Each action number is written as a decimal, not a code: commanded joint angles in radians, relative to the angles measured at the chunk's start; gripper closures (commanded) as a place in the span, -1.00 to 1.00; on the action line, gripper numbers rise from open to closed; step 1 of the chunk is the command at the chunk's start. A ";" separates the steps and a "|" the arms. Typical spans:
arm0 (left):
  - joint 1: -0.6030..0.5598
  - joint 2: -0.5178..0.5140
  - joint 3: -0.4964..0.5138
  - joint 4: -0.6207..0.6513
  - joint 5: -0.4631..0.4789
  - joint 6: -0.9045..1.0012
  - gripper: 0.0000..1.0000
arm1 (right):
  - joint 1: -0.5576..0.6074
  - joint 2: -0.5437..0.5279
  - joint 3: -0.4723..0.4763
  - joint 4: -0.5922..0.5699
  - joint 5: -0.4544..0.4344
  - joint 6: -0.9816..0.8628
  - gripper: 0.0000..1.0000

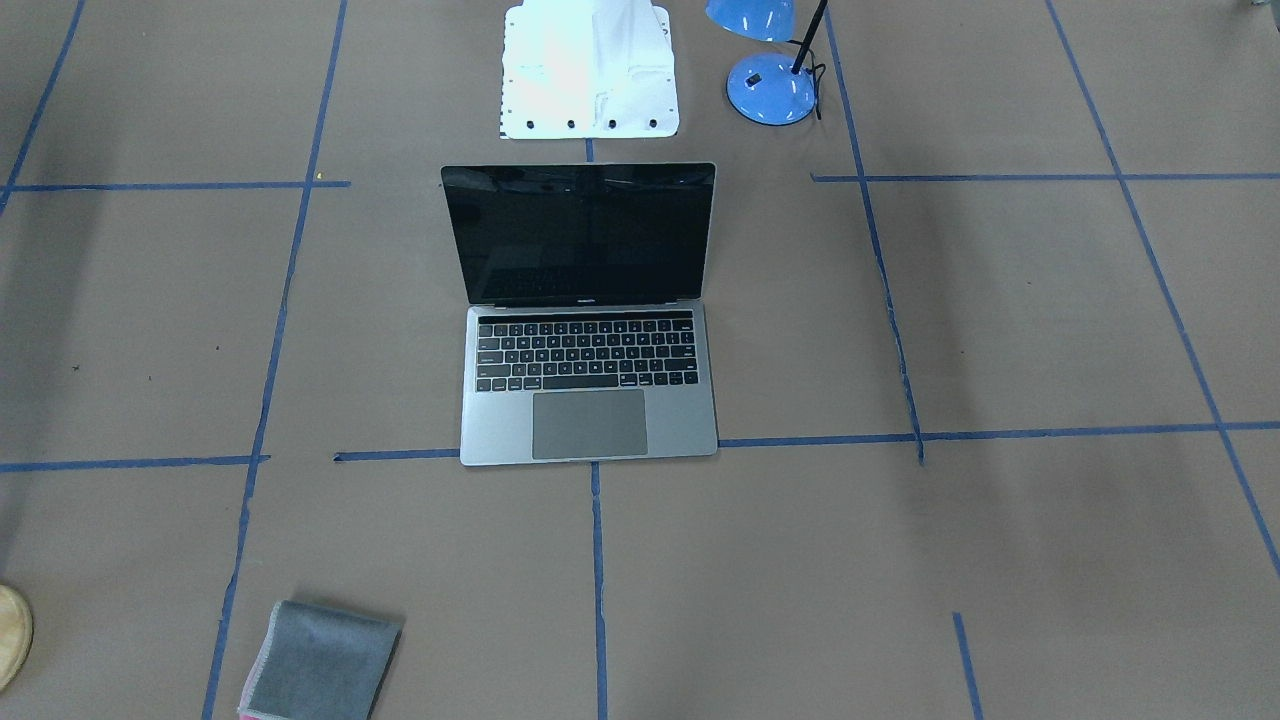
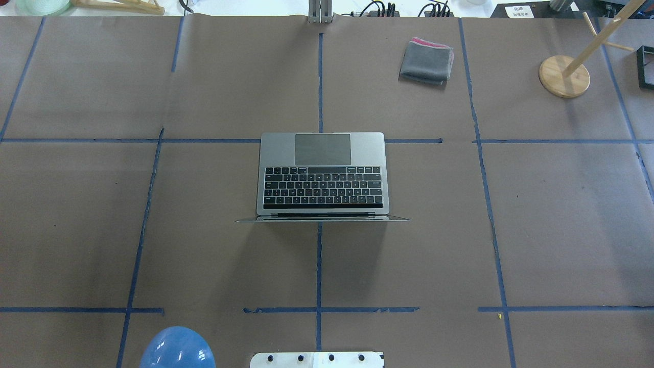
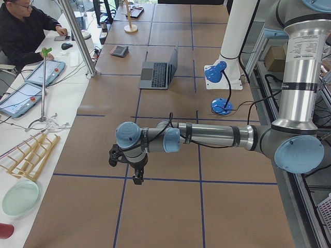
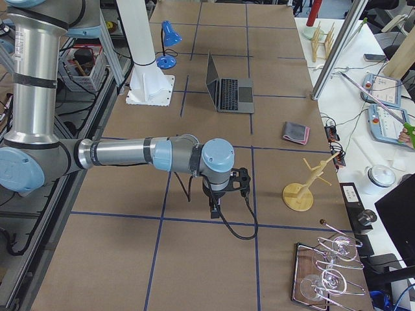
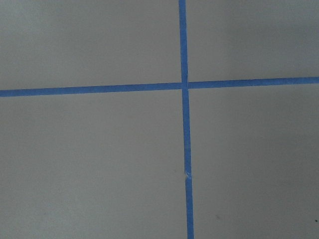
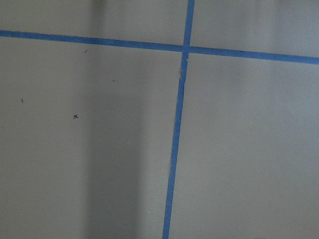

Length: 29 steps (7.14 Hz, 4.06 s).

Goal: Close laptop

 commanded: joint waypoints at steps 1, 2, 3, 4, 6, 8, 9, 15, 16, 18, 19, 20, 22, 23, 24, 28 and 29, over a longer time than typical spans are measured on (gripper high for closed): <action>0.001 0.001 0.001 0.000 -0.001 0.000 -0.99 | 0.000 0.000 -0.002 0.001 0.000 0.000 -1.00; 0.001 0.000 0.001 0.000 -0.001 0.000 -0.99 | 0.000 0.000 -0.002 -0.001 -0.001 0.000 -1.00; 0.001 0.000 0.001 0.000 -0.001 0.000 -0.99 | 0.000 -0.002 -0.002 -0.001 -0.001 0.000 -1.00; 0.001 0.000 0.001 0.000 -0.001 0.000 -0.99 | 0.000 -0.002 -0.002 -0.001 -0.004 0.000 -1.00; 0.001 -0.002 0.000 0.000 -0.001 0.000 -0.99 | 0.000 -0.002 -0.001 0.004 0.003 0.000 -1.00; 0.001 -0.002 0.000 0.000 -0.001 0.000 -0.99 | 0.000 0.004 -0.001 0.012 -0.003 0.000 -1.00; 0.001 -0.002 -0.002 0.000 -0.002 0.000 -0.99 | 0.000 0.004 0.001 0.013 0.000 0.000 -1.00; 0.001 -0.009 -0.057 0.015 -0.004 -0.003 -0.99 | -0.002 0.035 0.054 0.013 0.012 0.005 -1.00; 0.001 -0.011 -0.137 0.054 -0.004 -0.058 -0.99 | -0.003 0.052 0.071 0.012 0.029 0.040 -1.00; 0.015 -0.101 -0.405 0.373 -0.004 -0.139 -1.00 | -0.070 0.099 0.154 0.010 0.138 0.318 -1.00; 0.104 -0.141 -0.525 0.449 -0.039 -0.273 -0.99 | -0.160 0.124 0.233 0.010 0.128 0.427 -0.99; 0.234 -0.181 -0.624 0.445 -0.056 -0.498 -0.99 | -0.223 0.133 0.292 0.016 0.134 0.584 -0.99; 0.439 -0.355 -0.712 0.444 -0.056 -0.871 0.11 | -0.294 0.153 0.401 0.085 0.144 0.840 0.24; 0.537 -0.434 -0.735 0.441 -0.051 -1.032 0.58 | -0.332 0.153 0.403 0.161 0.196 0.906 0.75; 0.641 -0.509 -0.723 0.398 -0.045 -1.157 0.85 | -0.395 0.153 0.406 0.242 0.221 0.949 0.92; 1.003 -0.558 -0.674 0.177 0.174 -1.426 1.00 | -0.856 0.194 0.416 0.685 -0.091 1.568 0.99; 1.044 -0.560 -0.654 0.175 0.203 -1.427 1.00 | -0.962 0.224 0.416 0.685 -0.209 1.581 0.98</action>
